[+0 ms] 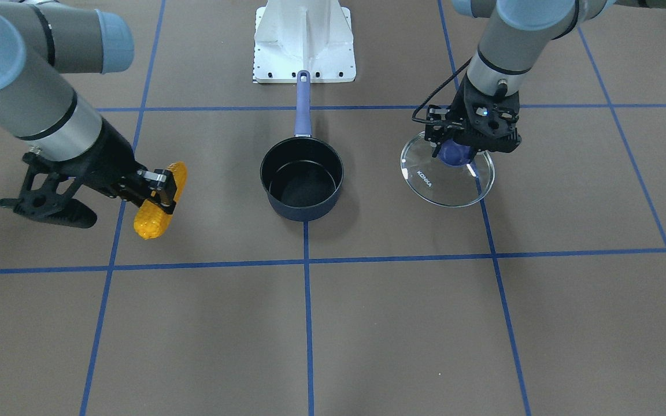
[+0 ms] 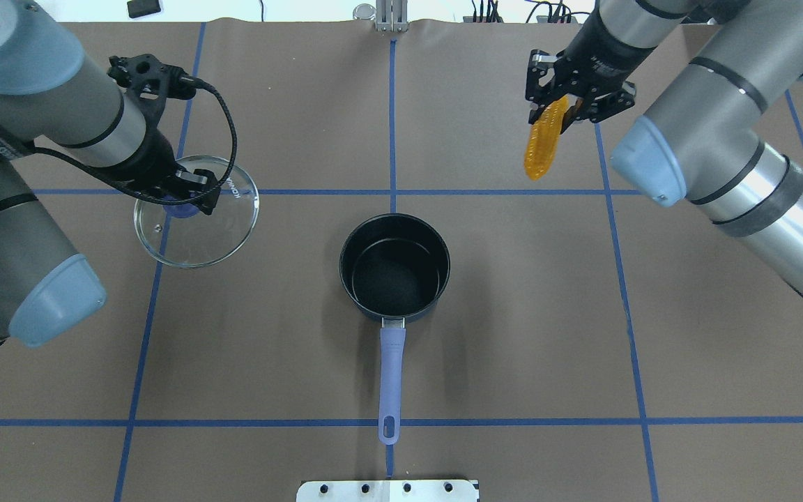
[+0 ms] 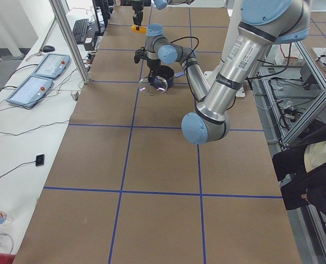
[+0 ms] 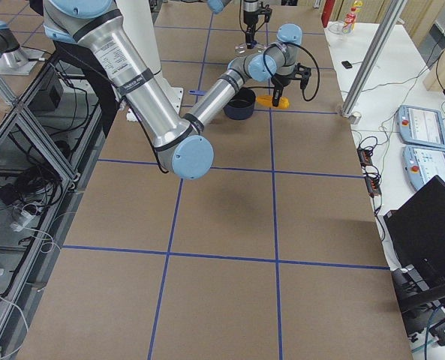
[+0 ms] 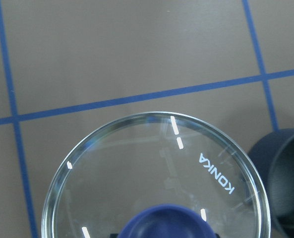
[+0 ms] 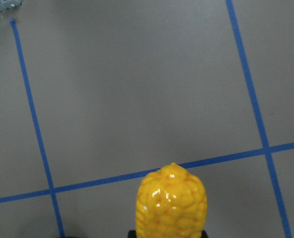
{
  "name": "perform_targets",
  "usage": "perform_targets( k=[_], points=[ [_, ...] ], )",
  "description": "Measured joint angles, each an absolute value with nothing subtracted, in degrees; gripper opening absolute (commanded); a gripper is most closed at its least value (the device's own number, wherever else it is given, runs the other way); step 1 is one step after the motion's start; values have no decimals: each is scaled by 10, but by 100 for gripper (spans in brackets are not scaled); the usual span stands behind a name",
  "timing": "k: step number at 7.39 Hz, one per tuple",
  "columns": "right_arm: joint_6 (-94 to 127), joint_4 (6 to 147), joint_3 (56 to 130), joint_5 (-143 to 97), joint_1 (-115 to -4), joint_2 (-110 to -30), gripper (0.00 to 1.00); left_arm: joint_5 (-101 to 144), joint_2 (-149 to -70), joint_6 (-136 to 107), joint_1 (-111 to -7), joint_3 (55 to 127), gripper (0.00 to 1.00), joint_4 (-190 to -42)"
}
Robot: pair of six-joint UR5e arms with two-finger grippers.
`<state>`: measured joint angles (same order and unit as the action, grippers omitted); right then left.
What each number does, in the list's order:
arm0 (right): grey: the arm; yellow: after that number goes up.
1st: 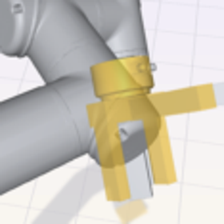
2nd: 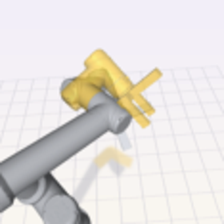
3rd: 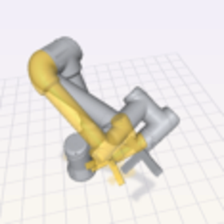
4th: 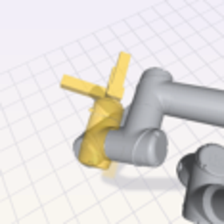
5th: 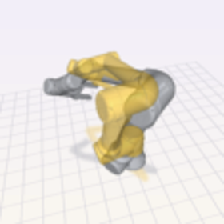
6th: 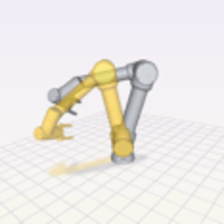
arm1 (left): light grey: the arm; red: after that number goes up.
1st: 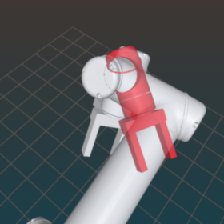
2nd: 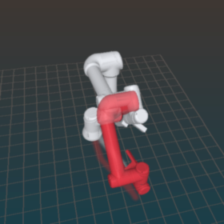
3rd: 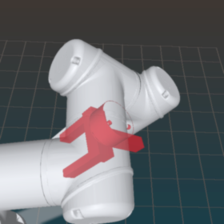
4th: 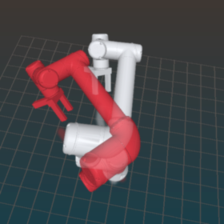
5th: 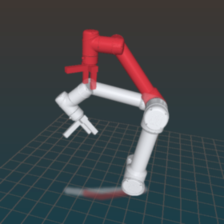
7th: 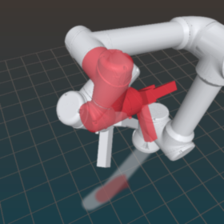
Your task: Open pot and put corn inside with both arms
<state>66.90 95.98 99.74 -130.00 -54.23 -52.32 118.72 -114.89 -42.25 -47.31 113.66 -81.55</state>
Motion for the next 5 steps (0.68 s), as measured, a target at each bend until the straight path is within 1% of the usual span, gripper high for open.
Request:
perform_targets(
  k=[2,5],
  points=[
    [725,960,1003,-1264,-483,-500,48,1202,-1085,-372,-502,1114,49,-894],
    [786,959,1003,-1198,-399,-474,48,1228,-1031,-287,-546,1066,49,-963]
  ],
)
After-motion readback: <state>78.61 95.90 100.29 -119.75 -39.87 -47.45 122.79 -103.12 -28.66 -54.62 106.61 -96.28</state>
